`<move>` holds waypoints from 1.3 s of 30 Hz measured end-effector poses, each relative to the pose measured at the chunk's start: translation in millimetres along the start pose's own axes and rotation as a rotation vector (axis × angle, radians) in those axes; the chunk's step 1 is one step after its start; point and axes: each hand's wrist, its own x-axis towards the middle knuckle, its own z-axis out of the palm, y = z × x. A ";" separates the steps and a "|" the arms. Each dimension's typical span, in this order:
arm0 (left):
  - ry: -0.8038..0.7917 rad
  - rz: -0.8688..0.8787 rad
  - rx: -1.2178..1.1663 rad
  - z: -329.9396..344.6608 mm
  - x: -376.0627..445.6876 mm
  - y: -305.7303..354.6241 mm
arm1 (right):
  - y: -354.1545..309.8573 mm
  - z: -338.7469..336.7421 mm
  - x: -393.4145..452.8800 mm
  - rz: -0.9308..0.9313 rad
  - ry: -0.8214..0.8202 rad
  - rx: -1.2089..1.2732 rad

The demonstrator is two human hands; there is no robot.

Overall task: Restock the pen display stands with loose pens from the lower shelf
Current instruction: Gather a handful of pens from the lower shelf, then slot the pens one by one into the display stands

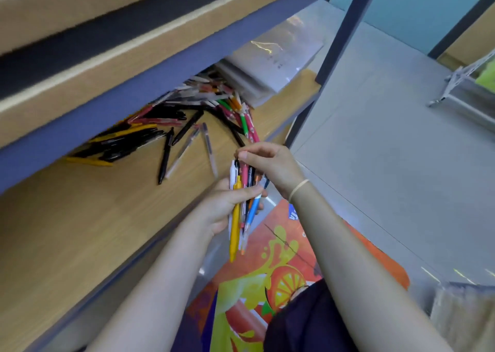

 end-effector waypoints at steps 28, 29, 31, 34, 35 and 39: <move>0.282 0.296 -0.638 144.7 -451.2 318.3 | -461.2 154.9 -340.5 -0.080 0.372 0.307; 0.289 0.333 -0.641 138.1 -460.8 325.1 | -468.1 165.5 -341.1 -0.097 0.306 0.272; 0.319 0.385 -0.629 120.3 -478.5 338.6 | -481.0 179.1 -343.2 -0.120 0.163 0.223; 0.329 0.365 -0.537 88.0 -503.8 350.7 | -495.0 181.1 -337.9 -0.151 -0.046 0.164; 0.314 0.356 -0.463 78.4 -513.0 351.9 | -500.2 180.0 -335.0 -0.145 -0.092 0.173; 0.192 0.228 -0.190 52.7 -541.7 353.3 | -518.5 179.6 -318.6 -0.010 -0.241 0.214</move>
